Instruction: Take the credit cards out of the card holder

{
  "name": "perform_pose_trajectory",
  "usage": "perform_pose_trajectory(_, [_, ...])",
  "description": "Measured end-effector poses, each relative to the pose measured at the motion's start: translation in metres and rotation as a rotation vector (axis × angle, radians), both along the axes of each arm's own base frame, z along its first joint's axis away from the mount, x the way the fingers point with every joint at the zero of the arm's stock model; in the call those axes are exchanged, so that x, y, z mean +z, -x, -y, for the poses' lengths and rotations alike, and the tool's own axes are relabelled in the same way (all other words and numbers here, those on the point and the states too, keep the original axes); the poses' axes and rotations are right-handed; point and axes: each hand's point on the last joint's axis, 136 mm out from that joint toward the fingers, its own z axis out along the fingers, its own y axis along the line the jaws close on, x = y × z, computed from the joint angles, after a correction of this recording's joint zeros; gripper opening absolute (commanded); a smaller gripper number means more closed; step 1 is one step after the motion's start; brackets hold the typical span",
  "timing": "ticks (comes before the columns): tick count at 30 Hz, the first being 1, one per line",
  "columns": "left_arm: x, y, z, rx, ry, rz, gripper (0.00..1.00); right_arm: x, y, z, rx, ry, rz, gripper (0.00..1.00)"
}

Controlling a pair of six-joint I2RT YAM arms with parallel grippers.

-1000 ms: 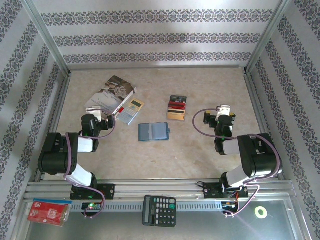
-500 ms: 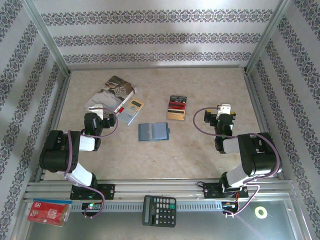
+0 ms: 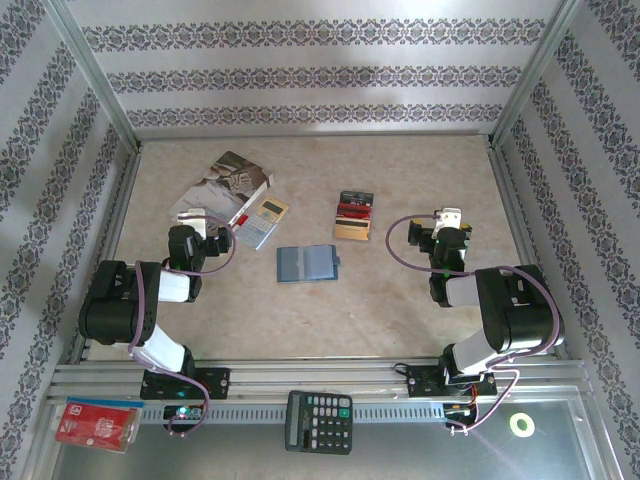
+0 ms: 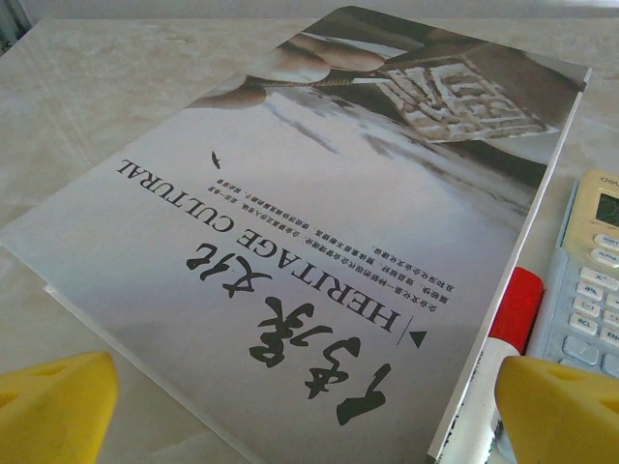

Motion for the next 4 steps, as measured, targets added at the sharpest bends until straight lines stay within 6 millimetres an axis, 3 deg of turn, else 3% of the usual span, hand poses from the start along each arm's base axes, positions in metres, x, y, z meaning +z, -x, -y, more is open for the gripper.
perform_pose_trajectory(4, [-0.0002, 0.0001, 0.0, 0.0, 0.0, -0.001, 1.0, 0.0, 0.0, 0.0, 0.0, 0.0, 0.0, 0.98])
